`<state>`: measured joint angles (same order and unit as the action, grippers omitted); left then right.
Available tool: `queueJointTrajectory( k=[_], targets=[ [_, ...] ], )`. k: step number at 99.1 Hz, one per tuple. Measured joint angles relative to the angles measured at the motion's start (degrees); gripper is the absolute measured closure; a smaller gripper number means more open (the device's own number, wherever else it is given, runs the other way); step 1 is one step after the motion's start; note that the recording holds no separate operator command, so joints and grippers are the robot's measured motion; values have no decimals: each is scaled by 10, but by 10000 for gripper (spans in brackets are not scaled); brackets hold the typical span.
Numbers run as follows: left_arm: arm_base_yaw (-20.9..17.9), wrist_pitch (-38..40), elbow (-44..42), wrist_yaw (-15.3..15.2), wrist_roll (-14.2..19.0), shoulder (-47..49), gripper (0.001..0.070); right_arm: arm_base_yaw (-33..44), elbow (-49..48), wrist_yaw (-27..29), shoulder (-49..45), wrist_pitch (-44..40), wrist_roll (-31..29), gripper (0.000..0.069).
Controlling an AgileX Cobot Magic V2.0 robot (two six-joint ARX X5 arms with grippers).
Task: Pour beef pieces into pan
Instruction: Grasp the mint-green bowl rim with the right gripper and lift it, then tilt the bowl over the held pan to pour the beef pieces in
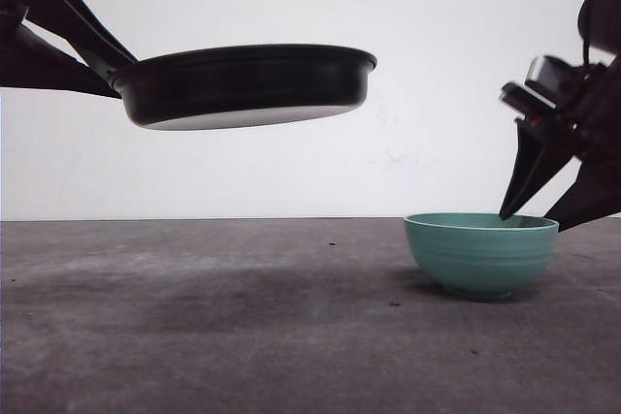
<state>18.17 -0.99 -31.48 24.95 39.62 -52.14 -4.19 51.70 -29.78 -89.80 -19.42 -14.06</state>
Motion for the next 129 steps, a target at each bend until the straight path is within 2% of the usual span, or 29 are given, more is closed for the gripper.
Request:
queueJointTrajectory(
  k=[28,46,57,68,81,91,104,119,129],
  targets=[
    [0,-36,0,-11,-21,0,648,0,0,10,-41,37,-23,668],
    [1,-43,0,-12,-28,0,648,-1,0,-12,-33,83,-27,675],
    [6,-69,-4,-15,-30,-3,648,-12,0,-7,13,86,-28,675],
    [23,-111,-36,-28,-45,-26,648,-47,0,19,88,101,-28,675],
    [45,-156,-105,-41,-73,-74,648,-123,0,69,175,122,-27,675],
    [62,-173,-153,-40,-88,-112,648,-199,2,136,224,132,-19,676],
    [75,-184,-200,-40,-100,-147,648,-305,2,289,253,132,27,677],
    [78,-185,-239,-40,-101,-157,648,-409,2,499,254,131,129,677],
    [78,-185,-257,-40,-102,-157,648,-463,2,618,253,174,206,677]
  ],
)
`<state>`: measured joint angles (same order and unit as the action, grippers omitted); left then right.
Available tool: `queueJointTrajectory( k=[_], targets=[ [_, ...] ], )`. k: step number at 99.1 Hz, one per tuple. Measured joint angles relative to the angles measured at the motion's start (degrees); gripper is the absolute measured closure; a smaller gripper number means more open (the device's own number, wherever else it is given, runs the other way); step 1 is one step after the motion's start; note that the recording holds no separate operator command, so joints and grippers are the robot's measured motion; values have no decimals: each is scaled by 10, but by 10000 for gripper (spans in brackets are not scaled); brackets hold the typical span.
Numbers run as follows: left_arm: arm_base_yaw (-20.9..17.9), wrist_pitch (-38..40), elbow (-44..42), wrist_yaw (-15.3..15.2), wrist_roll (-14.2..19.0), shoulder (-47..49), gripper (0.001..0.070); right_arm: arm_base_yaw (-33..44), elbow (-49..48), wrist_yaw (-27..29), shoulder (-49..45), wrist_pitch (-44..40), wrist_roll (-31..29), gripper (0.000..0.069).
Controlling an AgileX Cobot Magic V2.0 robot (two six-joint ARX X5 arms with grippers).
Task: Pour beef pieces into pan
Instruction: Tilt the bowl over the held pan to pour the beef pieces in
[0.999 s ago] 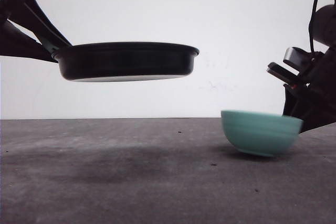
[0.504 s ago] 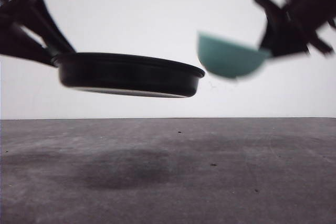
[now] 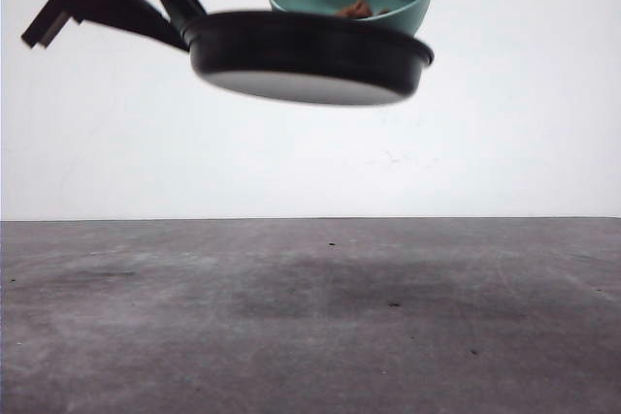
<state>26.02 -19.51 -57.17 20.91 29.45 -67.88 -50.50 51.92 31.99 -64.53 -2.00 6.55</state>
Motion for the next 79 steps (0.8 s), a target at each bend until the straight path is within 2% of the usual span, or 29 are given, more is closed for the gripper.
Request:
queueJointTrajectory(
  k=[13,32,45,55,67,79],
  targets=[
    [0,0,-9,0,0,0,648,-46,0,84,-4,94,112,677],
    [0,-10,-9,0,0,-1,648,-77,0,125,-21,197,299,678],
    [0,-12,-9,0,0,-1,648,-83,0,125,-41,247,419,677],
    [0,-14,-9,4,0,-1,648,-83,0,93,-45,296,499,678],
    [0,-14,-9,9,2,-1,648,-87,0,85,-45,340,563,678],
    [0,-13,-9,9,2,-1,648,-87,0,85,-45,351,591,678]
  ],
)
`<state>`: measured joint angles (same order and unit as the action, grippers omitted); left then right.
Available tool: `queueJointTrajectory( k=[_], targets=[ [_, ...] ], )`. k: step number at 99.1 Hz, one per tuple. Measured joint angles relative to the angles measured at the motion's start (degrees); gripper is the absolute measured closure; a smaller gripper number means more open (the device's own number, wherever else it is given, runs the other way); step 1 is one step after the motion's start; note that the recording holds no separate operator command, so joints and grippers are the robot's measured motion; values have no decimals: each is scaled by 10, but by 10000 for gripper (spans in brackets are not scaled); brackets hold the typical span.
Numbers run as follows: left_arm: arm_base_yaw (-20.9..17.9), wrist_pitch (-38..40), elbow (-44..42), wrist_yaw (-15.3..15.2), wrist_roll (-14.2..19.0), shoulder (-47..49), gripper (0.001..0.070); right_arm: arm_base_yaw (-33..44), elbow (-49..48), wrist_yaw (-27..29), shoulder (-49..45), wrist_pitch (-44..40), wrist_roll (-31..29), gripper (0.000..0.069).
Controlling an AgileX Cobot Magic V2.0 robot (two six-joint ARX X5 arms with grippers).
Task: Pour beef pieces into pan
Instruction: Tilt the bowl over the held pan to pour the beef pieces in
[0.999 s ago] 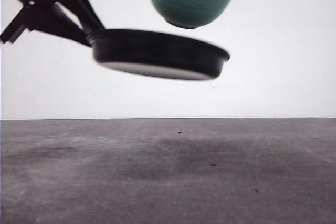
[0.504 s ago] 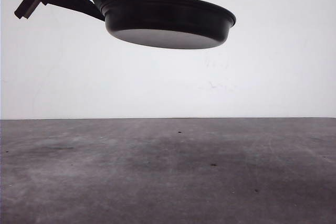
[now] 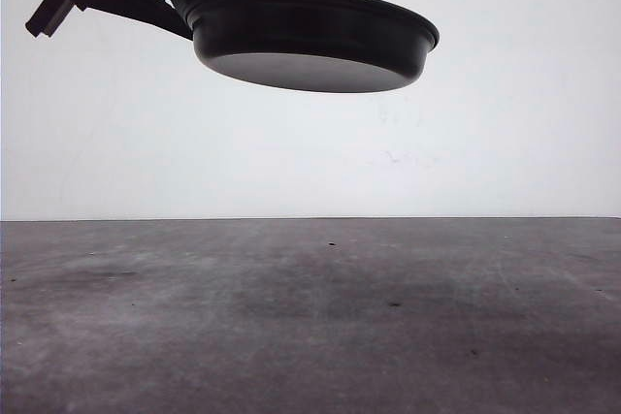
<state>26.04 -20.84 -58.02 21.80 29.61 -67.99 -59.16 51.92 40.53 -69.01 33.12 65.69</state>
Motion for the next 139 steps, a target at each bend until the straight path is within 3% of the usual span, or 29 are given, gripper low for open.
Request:
queueJointTrajectory(
  k=[47,80,96,108,116,139],
  targets=[
    [0,-1,0,1,0,0,648,0,0,-13,-10,46,25,678],
    [0,0,0,2,0,0,648,10,1,-13,-19,69,14,678],
    [0,1,0,2,2,-1,648,24,4,-3,-19,66,-18,678],
    [0,1,0,2,2,-2,648,21,33,60,-16,43,-109,677],
    [0,0,0,2,2,-2,648,22,62,68,1,-34,-209,678],
    [0,2,0,3,2,-2,648,121,166,-110,44,-360,-591,678]
  ],
)
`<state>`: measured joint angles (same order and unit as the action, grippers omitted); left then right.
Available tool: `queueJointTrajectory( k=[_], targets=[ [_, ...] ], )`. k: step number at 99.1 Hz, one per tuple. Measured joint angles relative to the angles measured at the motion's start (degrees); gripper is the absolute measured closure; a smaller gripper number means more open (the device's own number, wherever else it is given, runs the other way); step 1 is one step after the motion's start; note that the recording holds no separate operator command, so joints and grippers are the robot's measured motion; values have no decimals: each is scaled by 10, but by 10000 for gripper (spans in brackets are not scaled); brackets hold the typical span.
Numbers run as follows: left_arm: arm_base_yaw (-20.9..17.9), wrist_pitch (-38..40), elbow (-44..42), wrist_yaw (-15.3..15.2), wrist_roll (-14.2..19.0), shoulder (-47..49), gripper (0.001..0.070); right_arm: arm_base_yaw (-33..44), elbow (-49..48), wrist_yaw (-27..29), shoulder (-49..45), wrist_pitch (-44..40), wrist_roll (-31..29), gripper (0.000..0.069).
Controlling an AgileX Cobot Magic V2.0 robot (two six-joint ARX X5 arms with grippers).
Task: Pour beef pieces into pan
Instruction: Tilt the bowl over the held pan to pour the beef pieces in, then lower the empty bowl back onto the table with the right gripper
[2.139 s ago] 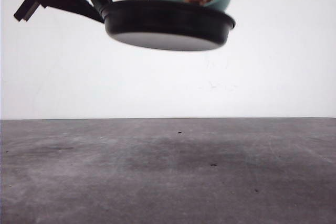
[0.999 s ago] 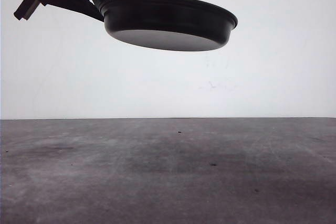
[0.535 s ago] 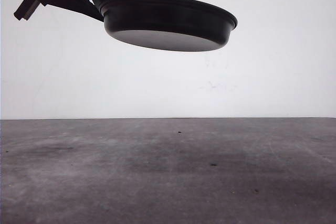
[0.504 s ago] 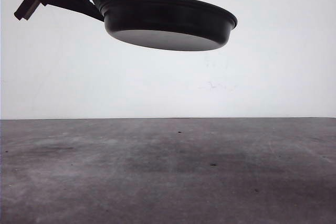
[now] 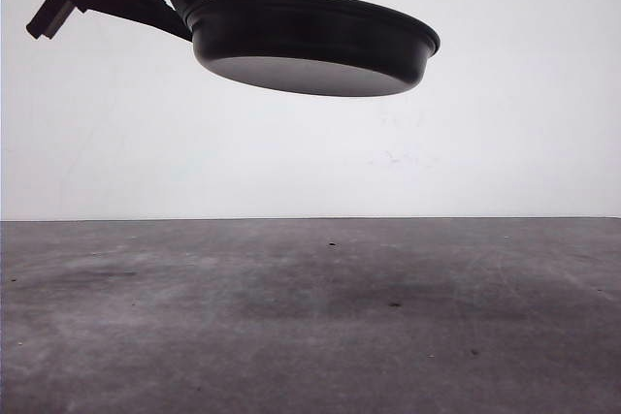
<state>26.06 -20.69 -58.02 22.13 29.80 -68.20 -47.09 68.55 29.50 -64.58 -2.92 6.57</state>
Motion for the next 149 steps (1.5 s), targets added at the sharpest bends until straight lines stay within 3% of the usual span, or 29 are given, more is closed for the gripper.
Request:
queueJointTrajectory(
  k=[9,22,32,41,57,66,79,99,113,120,128,135,142,149],
  targets=[
    [0,9,0,0,0,0,648,21,4,10,0,-55,-61,677],
    [0,13,0,1,0,0,648,-7,3,53,-7,-51,-28,677],
    [0,13,0,1,0,0,648,-39,3,113,-16,25,76,678],
    [0,16,0,1,0,0,648,-71,3,123,-28,133,212,677],
    [0,16,0,11,3,0,648,-114,3,84,-56,311,495,677],
    [0,16,0,19,6,0,648,-121,3,60,-63,337,617,678],
    [0,6,-5,21,9,0,648,-117,3,61,-66,336,687,678],
    [0,4,-31,23,9,0,648,-116,3,68,-66,337,701,678],
    [0,0,-39,23,10,0,648,-107,3,120,-66,336,658,678],
    [0,-17,-39,23,5,0,648,-89,3,183,-65,310,584,677],
    [0,-36,-39,21,-8,0,648,-41,3,224,-53,191,457,677],
    [0,-47,-39,19,-21,0,648,28,3,155,-37,36,305,677],
    [0,-56,-39,18,-34,0,648,126,1,33,-32,-123,120,677],
    [0,-65,-39,18,-43,0,648,225,-25,-81,-46,-220,-31,677]
  ],
)
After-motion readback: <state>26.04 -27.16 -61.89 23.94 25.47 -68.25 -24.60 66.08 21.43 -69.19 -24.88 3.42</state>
